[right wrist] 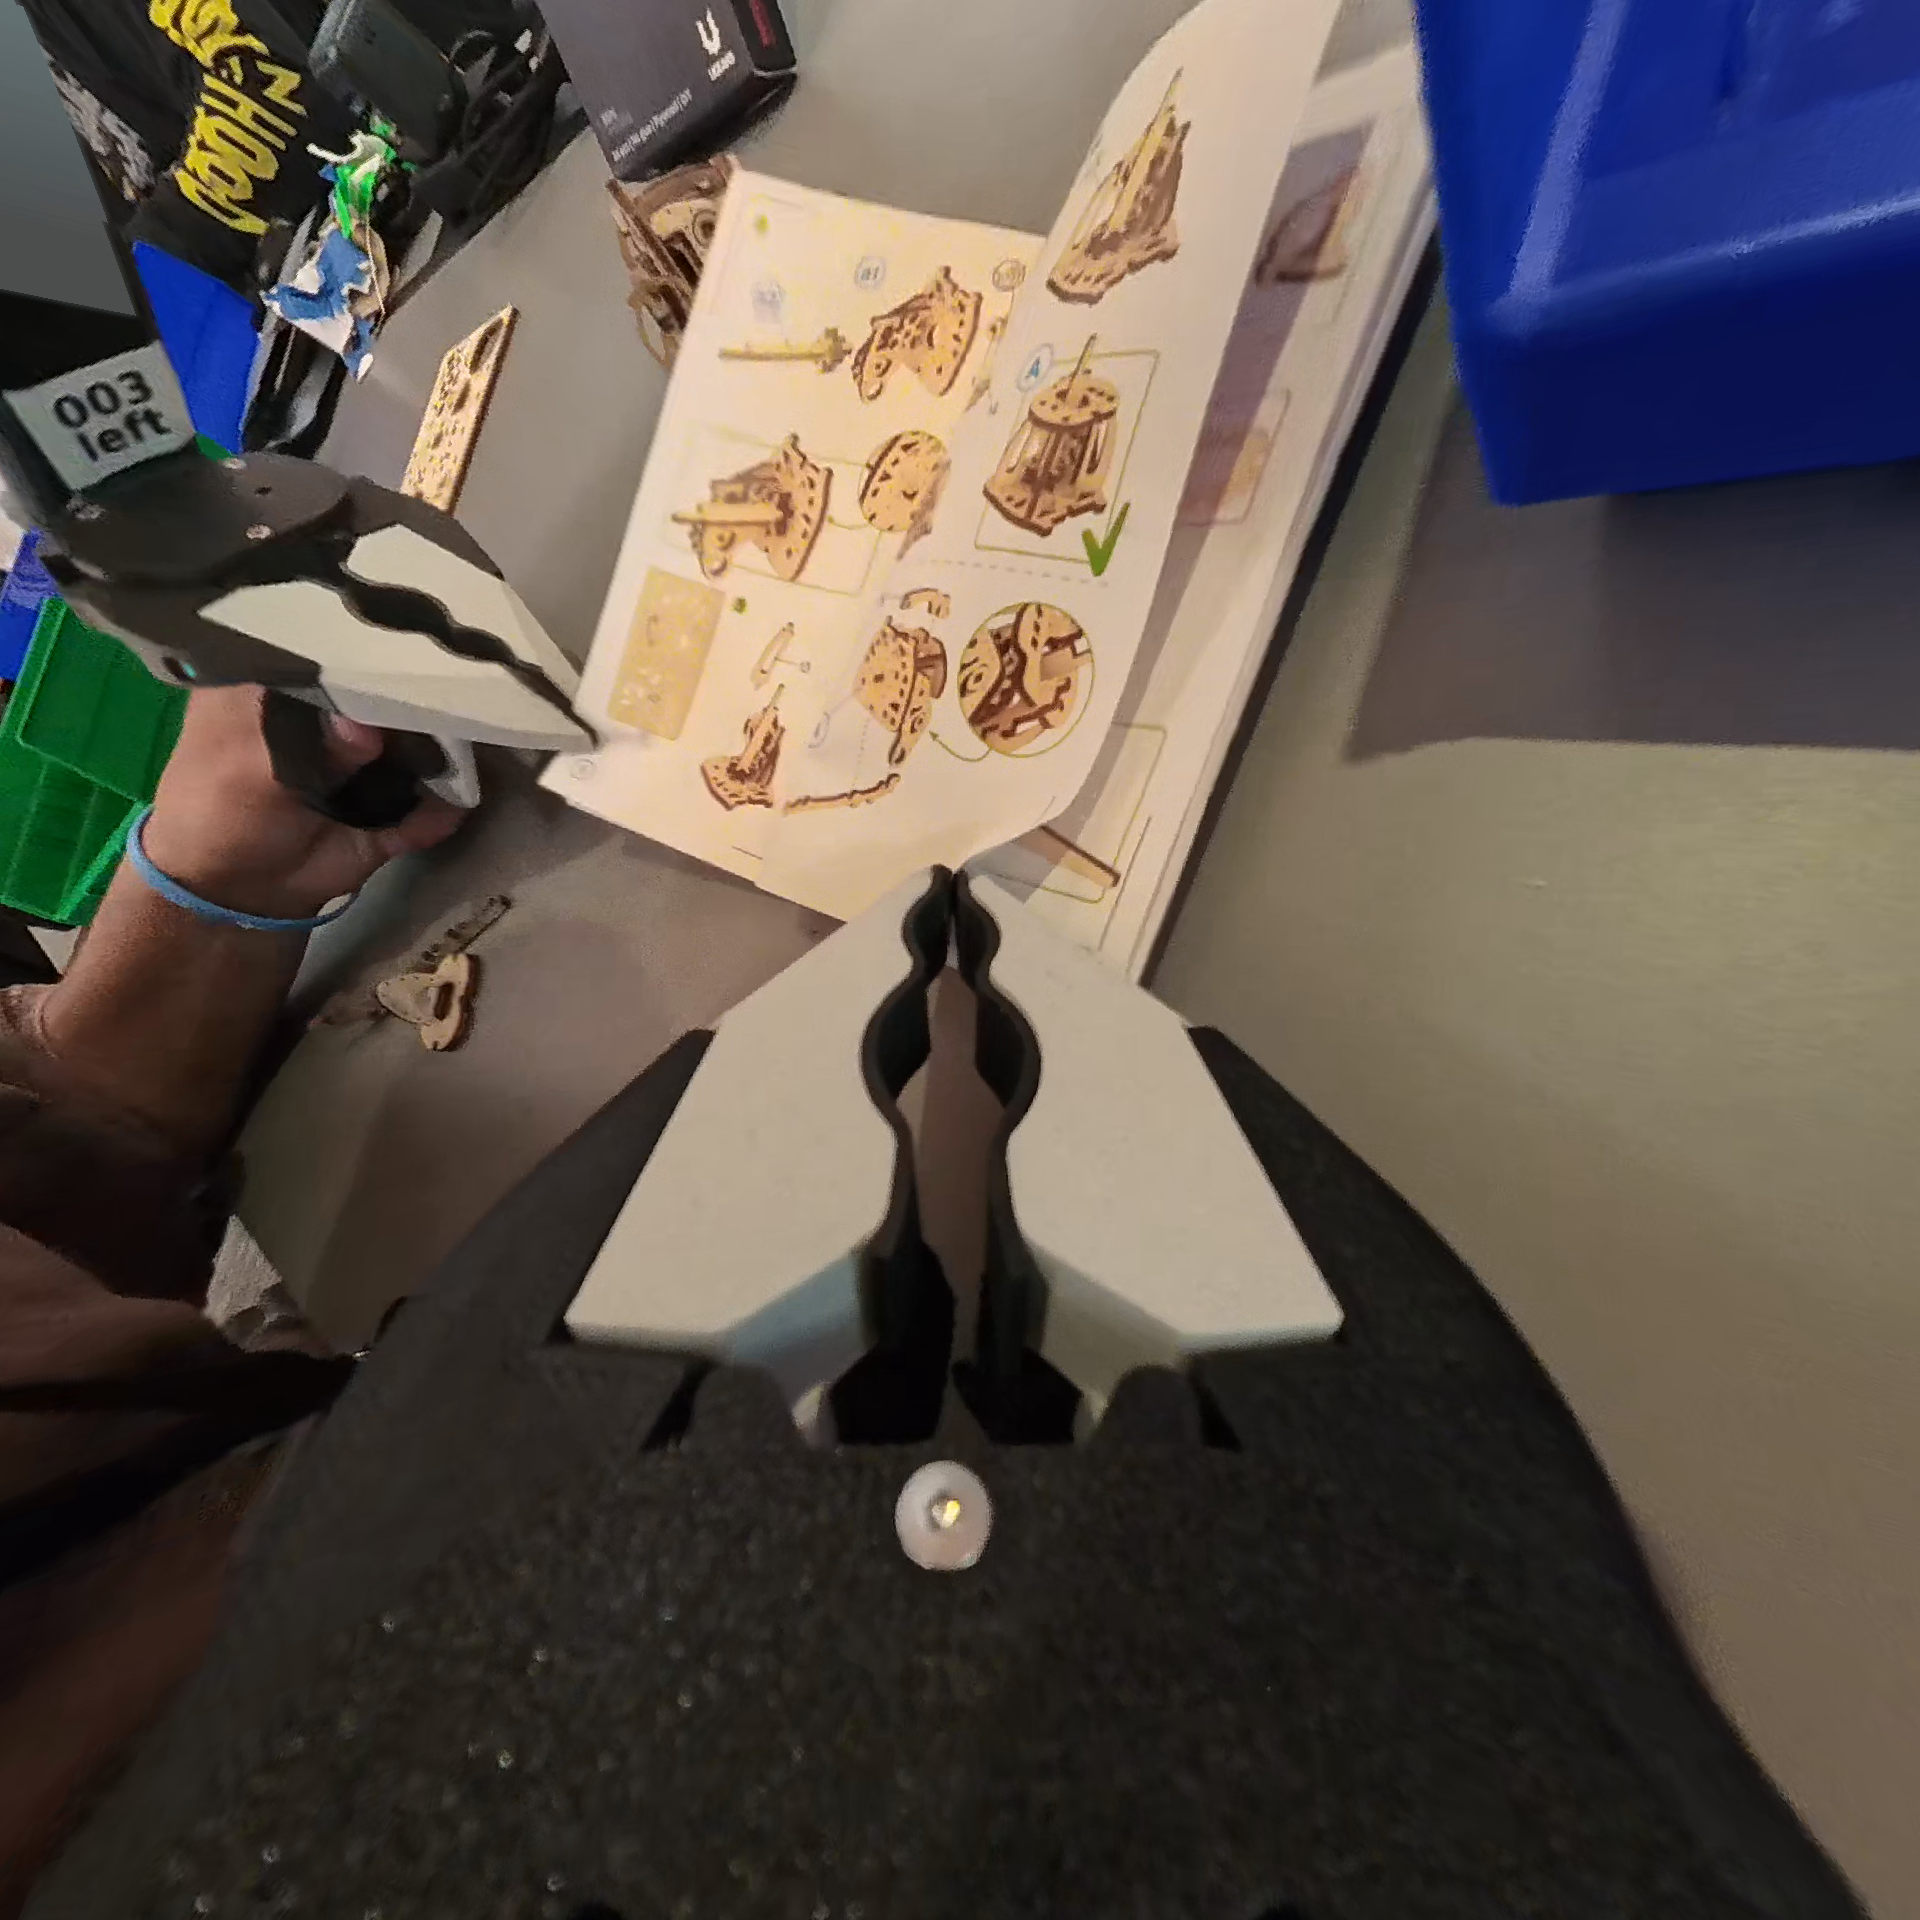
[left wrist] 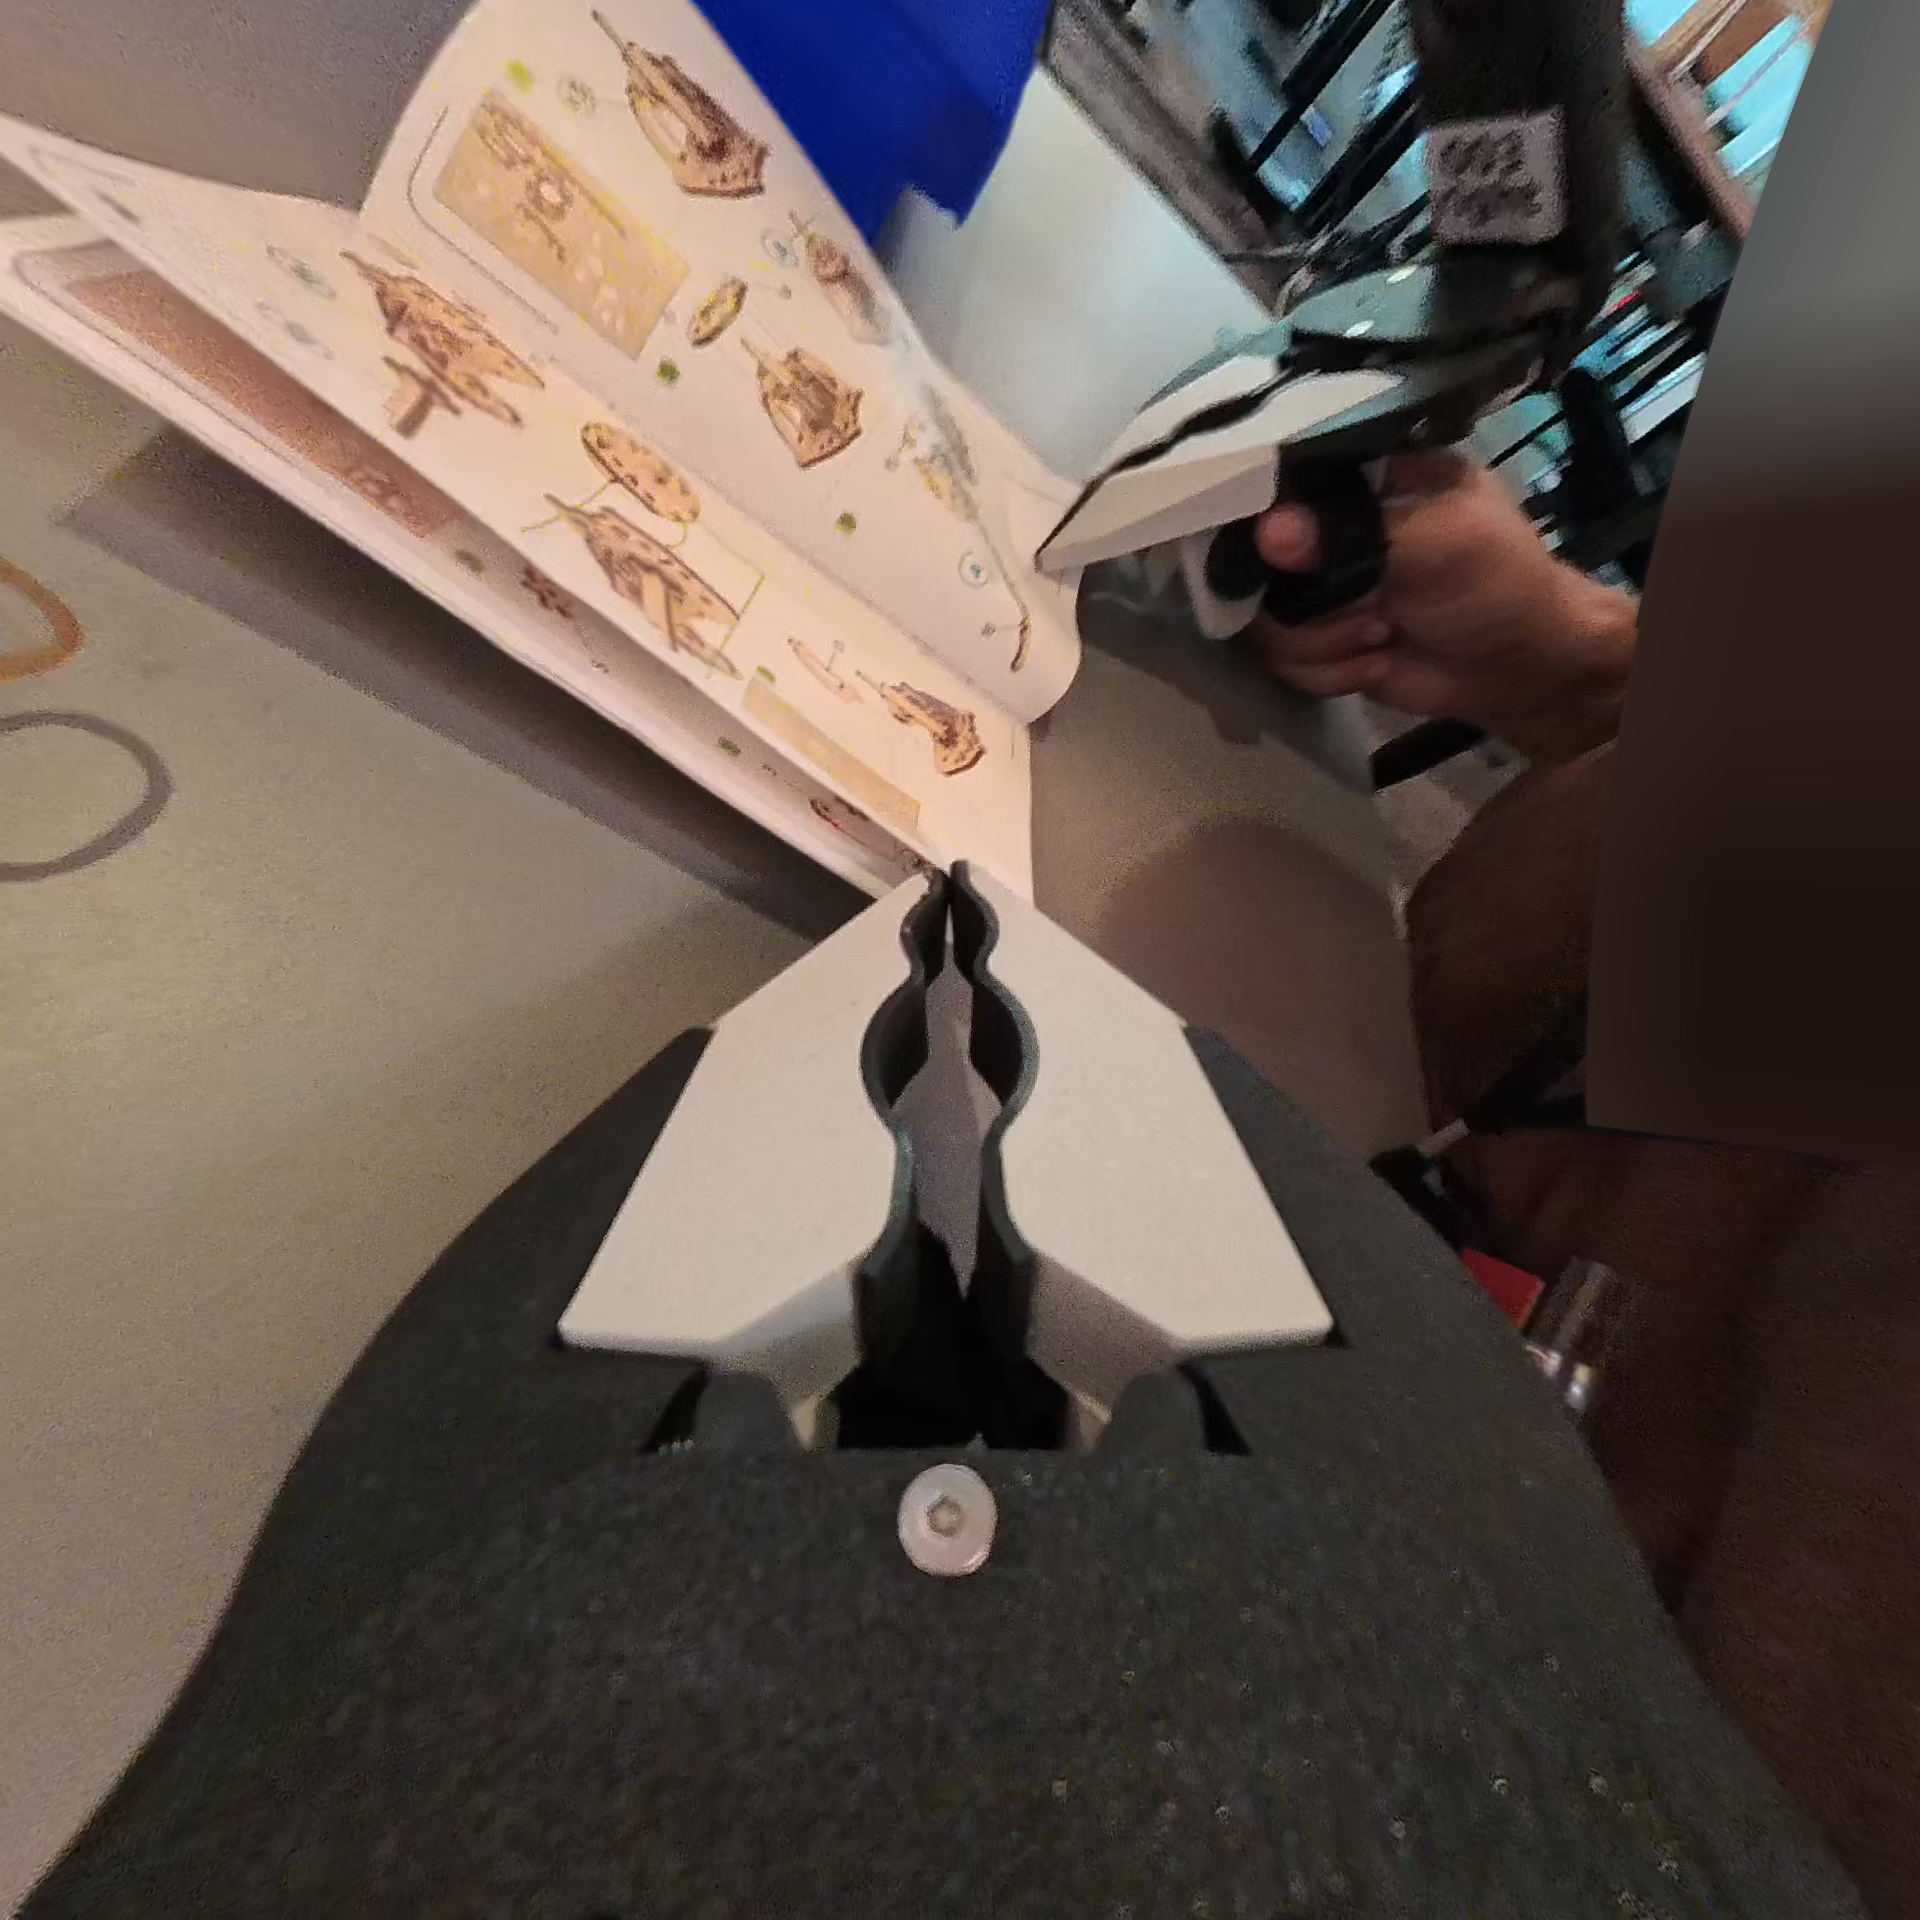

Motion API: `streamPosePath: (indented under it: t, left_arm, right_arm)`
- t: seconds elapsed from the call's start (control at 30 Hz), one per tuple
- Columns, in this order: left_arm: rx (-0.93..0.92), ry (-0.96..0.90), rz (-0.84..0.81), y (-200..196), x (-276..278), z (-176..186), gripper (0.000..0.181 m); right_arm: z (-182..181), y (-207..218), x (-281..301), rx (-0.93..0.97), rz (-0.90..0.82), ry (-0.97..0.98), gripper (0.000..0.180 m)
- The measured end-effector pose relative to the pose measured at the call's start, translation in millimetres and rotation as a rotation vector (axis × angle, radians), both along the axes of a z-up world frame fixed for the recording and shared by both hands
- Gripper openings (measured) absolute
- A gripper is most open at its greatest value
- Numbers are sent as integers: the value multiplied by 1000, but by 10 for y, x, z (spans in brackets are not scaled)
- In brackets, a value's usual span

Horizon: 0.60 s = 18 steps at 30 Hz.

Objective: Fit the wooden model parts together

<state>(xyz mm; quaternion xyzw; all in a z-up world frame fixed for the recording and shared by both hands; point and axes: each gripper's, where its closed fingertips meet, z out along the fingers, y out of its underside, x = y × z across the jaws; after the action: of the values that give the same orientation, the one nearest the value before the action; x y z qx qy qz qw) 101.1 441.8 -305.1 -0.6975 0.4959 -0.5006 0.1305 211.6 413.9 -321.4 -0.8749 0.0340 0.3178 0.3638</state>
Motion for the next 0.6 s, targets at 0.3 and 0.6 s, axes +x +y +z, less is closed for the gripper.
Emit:
streamPosePath:
  t: [0.3, 0.6]
  left_arm:
    - [39, -16, 1, -8, -43, 24, 0]
    - [224, 41, -46, -124, -728, 390, 27]
  right_arm:
    - [-14, -2, -9, -1, 2, -30, 0]
    - [-24, 4, 16, -10, -12, -35, 0]
